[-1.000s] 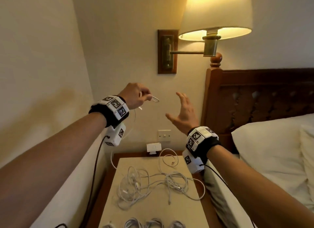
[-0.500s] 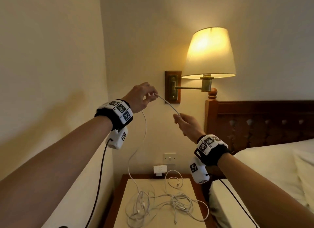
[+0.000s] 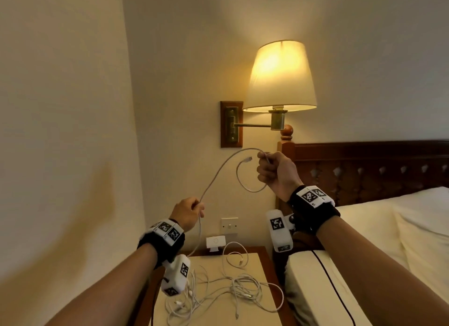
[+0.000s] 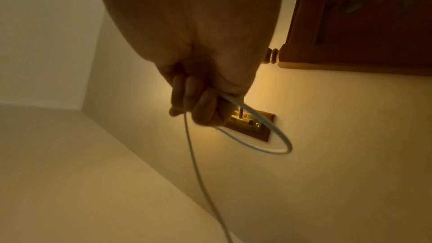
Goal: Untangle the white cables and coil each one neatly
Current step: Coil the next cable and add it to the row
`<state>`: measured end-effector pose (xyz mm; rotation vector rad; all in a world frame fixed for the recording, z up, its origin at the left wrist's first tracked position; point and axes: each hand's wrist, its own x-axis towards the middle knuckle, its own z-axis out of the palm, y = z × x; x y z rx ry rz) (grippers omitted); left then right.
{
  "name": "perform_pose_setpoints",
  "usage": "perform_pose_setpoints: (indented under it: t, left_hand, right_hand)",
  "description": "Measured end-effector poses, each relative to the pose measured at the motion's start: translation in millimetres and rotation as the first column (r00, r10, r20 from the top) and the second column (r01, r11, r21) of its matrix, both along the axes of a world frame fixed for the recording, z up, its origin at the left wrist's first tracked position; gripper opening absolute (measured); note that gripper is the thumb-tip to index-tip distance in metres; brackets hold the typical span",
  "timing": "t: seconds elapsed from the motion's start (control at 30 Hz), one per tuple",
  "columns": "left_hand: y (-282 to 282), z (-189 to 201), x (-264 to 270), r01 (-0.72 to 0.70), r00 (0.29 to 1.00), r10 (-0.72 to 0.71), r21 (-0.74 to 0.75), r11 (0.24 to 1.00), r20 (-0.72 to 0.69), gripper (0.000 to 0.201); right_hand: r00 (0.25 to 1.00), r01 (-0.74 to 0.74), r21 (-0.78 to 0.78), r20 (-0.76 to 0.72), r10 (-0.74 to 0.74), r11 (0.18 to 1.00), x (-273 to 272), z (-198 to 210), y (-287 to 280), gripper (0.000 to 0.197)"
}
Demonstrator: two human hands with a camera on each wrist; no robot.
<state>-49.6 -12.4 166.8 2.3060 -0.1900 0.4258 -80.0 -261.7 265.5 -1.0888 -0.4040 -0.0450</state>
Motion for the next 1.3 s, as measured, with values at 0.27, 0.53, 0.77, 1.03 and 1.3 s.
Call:
perform_pose_setpoints:
  t: [0.27, 0.53, 0.77, 1.03, 1.3]
  left_hand:
    - [-11.4, 46.2, -14.0, 0.036, 0.976, -0.019, -0.074, 0.997, 0.216, 0.032]
    - [-28.8, 90.3, -47.0, 0.359, 0.925, -0.373, 0.499, 0.789, -0.074, 0.038]
    - [-38.5, 127.7, -70.7, 0.421, 0.856, -0.517, 0.566, 0.709, 0.011, 0.04]
    - [-48.1, 148.1, -81.8, 0.536, 0.802, -0.598, 0.442, 0.719, -0.001, 0.039]
    - [-32.7, 122.9, -69.6, 0.19, 0.876, -0.366, 0.472, 0.861, 0.314, 0.038]
  right_hand:
    - [0.996, 0.018, -0.255, 0.086, 0.004, 0.967, 0.6, -5.3, -8.6, 0.027]
    - [0.991, 0.099, -0.286, 0.114, -0.068, 0.953, -3.1, 8.1, 7.7, 0.029]
    - [0.914, 0.382, -0.383, 0.291, -0.283, 0.841, -0.9, 6.4, 15.9, 0.029]
    - [0.979, 0.152, -0.335, 0.177, -0.096, 0.93, -12.8, 16.5, 21.5, 0.029]
    - [0.782, 0.606, -0.334, 0.416, -0.464, 0.722, -12.8, 21.0, 27.4, 0.027]
